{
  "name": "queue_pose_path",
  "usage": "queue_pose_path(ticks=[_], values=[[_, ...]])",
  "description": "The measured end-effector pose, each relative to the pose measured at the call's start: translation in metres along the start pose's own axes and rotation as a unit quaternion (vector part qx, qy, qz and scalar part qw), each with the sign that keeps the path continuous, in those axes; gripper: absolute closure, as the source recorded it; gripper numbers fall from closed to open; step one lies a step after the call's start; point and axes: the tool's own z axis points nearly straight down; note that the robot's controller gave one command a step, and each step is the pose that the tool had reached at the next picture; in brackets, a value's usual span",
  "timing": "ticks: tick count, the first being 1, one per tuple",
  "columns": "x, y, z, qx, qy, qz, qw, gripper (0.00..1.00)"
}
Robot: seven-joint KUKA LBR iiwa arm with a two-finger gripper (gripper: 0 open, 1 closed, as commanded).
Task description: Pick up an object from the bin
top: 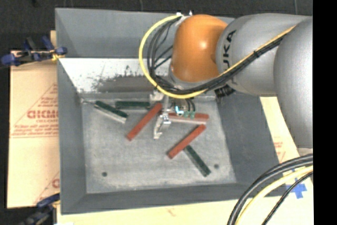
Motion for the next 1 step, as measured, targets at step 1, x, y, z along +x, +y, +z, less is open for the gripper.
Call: queue_pose_path(ticks=[1], values=[[-0.0019,-0.0003,-0.0048,0.0,-0.0039,0.001,1.0,0.0]])
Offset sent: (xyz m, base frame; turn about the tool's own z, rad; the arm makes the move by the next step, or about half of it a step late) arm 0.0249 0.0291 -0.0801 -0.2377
